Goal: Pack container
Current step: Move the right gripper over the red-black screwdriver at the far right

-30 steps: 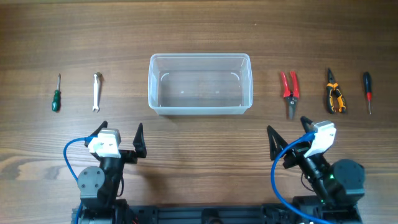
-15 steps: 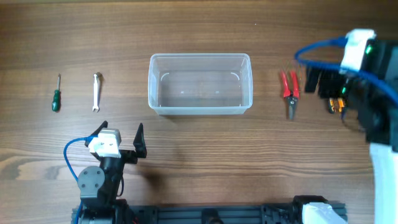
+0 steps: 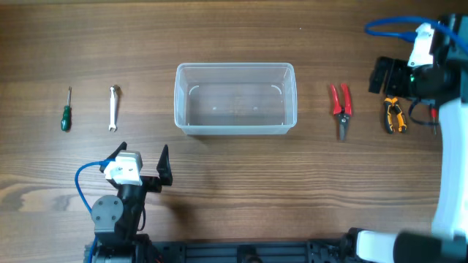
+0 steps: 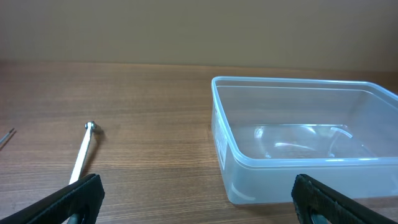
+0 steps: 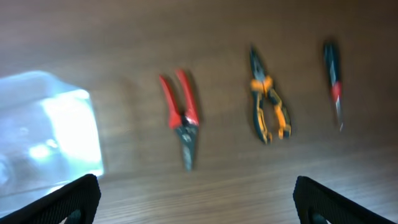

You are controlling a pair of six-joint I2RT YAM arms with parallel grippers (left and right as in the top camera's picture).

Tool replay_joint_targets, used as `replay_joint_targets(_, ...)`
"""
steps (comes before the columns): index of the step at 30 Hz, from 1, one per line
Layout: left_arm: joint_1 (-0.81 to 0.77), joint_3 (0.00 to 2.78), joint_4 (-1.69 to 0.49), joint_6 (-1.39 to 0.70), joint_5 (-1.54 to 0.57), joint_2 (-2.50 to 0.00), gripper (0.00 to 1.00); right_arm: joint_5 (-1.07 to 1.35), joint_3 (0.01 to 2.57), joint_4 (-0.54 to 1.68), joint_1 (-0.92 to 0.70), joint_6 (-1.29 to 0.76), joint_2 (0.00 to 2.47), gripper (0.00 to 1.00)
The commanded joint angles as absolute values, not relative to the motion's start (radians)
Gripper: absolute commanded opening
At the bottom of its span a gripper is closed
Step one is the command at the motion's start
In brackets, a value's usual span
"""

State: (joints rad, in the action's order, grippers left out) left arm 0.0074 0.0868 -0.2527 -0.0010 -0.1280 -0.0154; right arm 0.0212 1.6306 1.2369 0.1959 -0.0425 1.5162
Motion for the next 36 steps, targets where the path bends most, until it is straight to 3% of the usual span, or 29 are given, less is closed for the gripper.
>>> replay_joint_targets(1, 0.002, 0.078, -0.247, 0.015, -0.137, -0.01, 1.0, 0.08, 1.643, 1.262, 0.28, 0.037, 1.63, 1.0)
replay_joint_targets(6, 0.002, 0.078, -0.247, 0.015, -0.137, -0.01, 1.0, 0.059, 1.643, 1.195, 0.323, 0.087, 1.69, 0.99)
replay_joint_targets(12, 0.002, 0.078, -0.247, 0.015, -0.137, -0.01, 1.0, -0.179, 1.643, 1.11, 0.323, 0.162, 1.69, 1.0)
replay_joint_targets(17, 0.002, 0.078, -0.247, 0.015, -0.137, -0.01, 1.0, -0.031, 1.643, 1.081, 0.326, 0.417, 1.69, 1.0)
replay_joint_targets(24, 0.002, 0.078, -0.247, 0.015, -0.137, -0.01, 1.0, -0.017, 1.642, 0.954, 0.427, 0.529, 1.699, 1.0)
replay_joint_targets(31, 0.002, 0.078, -0.247, 0.015, -0.137, -0.01, 1.0, 0.08, 1.642, 0.915, 0.594, 0.538, 1.735, 1.0)
replay_joint_targets(36, 0.002, 0.078, -0.247, 0.015, -0.137, -0.01, 1.0, 0.061, 1.643, 0.915, 0.623, 0.515, 1.828, 1.0)
